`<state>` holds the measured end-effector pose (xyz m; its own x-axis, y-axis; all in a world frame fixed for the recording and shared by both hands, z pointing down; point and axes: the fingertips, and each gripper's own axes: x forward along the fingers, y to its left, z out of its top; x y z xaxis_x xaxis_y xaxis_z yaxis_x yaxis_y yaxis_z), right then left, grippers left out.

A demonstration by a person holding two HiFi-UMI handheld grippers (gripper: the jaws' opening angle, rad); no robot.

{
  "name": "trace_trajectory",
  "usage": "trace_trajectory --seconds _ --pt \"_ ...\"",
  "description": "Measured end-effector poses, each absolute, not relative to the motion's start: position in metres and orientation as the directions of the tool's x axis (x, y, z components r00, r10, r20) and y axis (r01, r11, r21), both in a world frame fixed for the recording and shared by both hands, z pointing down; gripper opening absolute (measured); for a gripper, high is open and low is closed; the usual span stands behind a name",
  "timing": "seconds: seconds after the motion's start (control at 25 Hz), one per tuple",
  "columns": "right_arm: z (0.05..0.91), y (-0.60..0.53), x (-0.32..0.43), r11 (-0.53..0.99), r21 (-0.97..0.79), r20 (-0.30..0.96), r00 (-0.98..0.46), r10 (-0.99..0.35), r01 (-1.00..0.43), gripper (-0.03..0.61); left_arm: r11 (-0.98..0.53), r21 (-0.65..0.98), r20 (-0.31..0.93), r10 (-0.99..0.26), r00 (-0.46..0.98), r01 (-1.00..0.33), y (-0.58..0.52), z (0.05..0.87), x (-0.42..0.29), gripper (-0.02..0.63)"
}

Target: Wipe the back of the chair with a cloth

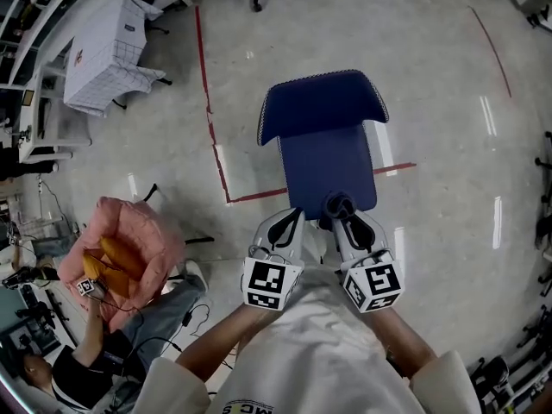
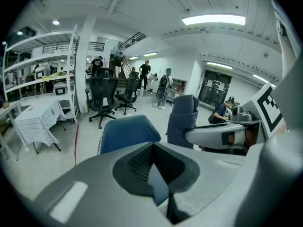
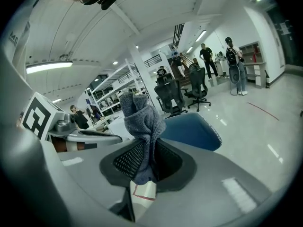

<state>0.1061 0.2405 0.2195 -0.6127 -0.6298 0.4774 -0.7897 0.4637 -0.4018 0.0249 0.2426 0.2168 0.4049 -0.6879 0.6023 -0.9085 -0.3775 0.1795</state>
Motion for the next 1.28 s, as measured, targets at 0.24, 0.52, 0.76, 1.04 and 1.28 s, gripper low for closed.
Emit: trace_trajectory --seconds 0.24,0.52,0.76,1.04,1.28 --pt "0.245 0.197 0.091 0.407 -0.449 0.514 -0.603 -0.61 -0.795 0.092 -0.371 0.176 0.625 -0.673 0.395 -0.912 0.197 0.237 0.017 0.0" --pt "0.299 0.161 0.055 0.359 -0.462 0.572 -0.582 -0.578 -0.811 0.091 -0.363 0.166 0.65 -0.659 0.379 -0.917 0.164 0.289 -0.021 0.0" --pt "0.341 0.128 0.028 0.315 -0.452 0.604 -0.546 -0.581 -0.835 0.091 -0.363 0.176 0.686 -0.622 0.378 -0.915 0.14 0.333 -0.056 0.0" --pt "0.398 0.11 0.001 0.29 -0.457 0.627 -0.536 -0.566 -0.841 0.091 -0.362 0.209 0.71 -0.583 0.395 -0.908 0.127 0.389 -0.082 0.0" --pt "0.449 0.108 -0.006 0.245 -0.462 0.652 -0.514 -0.558 -0.852 0.091 -0.372 0.212 0.717 -0.569 0.403 -0.904 0.128 0.429 -0.091 0.0"
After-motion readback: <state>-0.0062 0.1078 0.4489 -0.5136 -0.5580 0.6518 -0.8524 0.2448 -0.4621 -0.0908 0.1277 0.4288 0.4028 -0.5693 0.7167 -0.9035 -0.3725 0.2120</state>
